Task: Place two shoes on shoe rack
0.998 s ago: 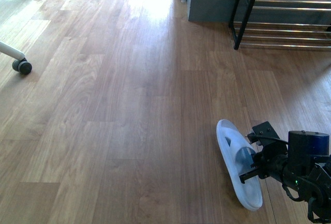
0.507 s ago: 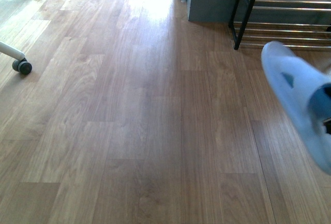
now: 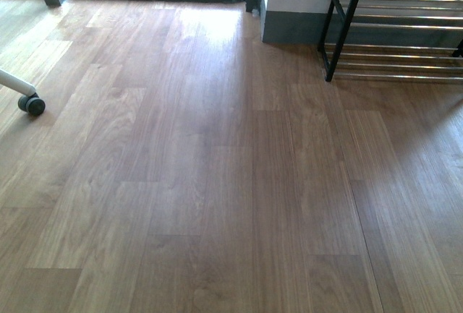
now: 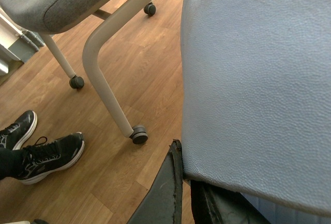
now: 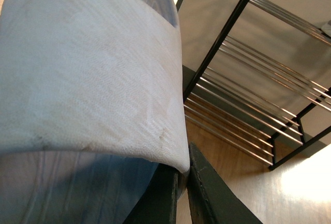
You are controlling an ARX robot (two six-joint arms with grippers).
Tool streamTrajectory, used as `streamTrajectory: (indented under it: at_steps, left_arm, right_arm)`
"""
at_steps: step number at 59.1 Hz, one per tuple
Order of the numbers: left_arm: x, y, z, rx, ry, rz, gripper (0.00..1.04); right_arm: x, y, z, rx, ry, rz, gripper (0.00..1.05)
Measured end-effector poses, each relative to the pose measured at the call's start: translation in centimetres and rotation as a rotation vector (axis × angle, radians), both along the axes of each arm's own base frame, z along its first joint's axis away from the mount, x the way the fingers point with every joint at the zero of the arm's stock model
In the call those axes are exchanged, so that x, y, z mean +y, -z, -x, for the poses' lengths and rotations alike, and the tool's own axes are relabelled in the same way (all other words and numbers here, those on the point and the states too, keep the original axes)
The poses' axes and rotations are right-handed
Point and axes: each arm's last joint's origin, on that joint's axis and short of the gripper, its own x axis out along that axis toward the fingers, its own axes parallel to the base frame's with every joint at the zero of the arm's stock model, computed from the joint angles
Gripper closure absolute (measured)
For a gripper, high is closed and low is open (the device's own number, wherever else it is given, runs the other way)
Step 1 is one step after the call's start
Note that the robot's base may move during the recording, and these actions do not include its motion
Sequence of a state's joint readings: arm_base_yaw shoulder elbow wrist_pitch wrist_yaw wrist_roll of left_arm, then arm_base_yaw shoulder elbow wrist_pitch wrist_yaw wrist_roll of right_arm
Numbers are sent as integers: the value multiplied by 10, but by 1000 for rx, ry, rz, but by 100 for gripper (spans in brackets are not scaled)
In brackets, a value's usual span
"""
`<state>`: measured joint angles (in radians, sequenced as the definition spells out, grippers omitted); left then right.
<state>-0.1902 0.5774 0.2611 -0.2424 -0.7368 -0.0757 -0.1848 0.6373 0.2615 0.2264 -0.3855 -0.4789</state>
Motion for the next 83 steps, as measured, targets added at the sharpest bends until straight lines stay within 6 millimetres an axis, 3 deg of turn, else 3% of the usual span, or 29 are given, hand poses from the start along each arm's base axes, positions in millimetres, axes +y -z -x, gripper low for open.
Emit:
streamTrajectory:
  at_steps: [83]
  left_arm:
    - [0,0,0,2,1,0,103]
  right_arm:
    - [0,3,1,16,6,-13,103]
